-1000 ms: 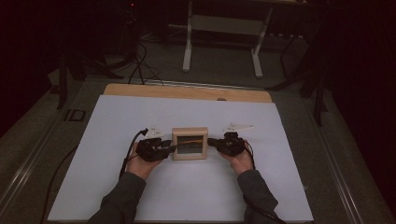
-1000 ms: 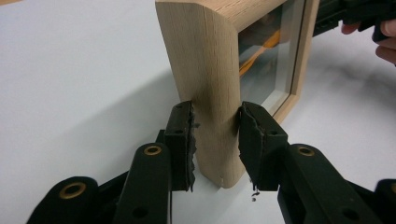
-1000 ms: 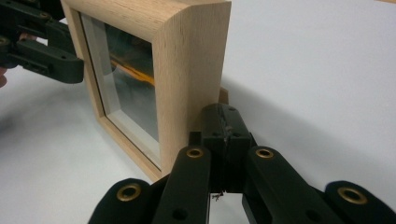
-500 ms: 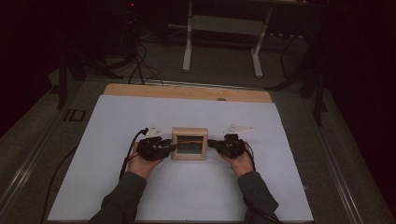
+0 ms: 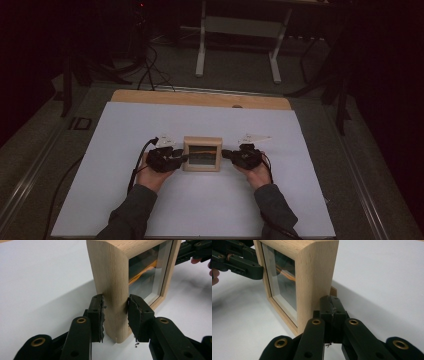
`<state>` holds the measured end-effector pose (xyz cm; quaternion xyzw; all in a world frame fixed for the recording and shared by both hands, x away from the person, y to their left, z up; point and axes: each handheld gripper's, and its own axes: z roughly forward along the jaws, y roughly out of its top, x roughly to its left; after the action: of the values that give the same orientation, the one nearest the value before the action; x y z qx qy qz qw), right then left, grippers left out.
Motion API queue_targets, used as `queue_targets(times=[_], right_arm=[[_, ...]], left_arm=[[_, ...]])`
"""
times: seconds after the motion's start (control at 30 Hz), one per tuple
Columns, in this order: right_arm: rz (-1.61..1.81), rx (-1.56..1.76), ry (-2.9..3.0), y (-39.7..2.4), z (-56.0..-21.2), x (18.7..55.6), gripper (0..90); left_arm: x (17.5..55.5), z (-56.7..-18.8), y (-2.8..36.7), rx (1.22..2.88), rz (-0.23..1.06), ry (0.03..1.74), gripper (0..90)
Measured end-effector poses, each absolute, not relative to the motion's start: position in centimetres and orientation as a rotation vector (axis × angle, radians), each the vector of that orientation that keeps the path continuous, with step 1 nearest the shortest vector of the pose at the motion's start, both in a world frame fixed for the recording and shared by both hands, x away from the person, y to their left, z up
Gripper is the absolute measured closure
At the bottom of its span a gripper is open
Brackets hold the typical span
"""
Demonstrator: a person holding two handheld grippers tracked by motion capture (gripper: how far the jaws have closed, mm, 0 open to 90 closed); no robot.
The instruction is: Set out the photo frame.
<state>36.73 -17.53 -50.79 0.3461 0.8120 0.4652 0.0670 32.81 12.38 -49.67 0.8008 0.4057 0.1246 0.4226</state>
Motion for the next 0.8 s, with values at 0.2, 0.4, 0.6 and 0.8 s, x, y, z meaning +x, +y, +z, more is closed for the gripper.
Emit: queue_targets(times=[0.2,0.4,0.6,0.8], right_arm=[[1.396,1.043,2.445,-17.41,-50.74,36.78,89.8],[1.387,1.041,2.451,-17.34,-50.66,36.88,89.8],[1.387,1.040,2.452,-17.35,-50.66,36.92,89.7],[1.379,1.025,2.442,-17.34,-50.68,36.81,88.6]], left_arm=[[32.70,-49.62,12.34,2.003,0.314,1.030,65.8],[32.70,-49.66,12.39,1.994,0.307,1.034,65.8],[32.78,-49.67,12.50,1.990,0.295,1.033,65.7],[32.70,-49.65,12.56,1.981,0.285,1.025,63.0]])
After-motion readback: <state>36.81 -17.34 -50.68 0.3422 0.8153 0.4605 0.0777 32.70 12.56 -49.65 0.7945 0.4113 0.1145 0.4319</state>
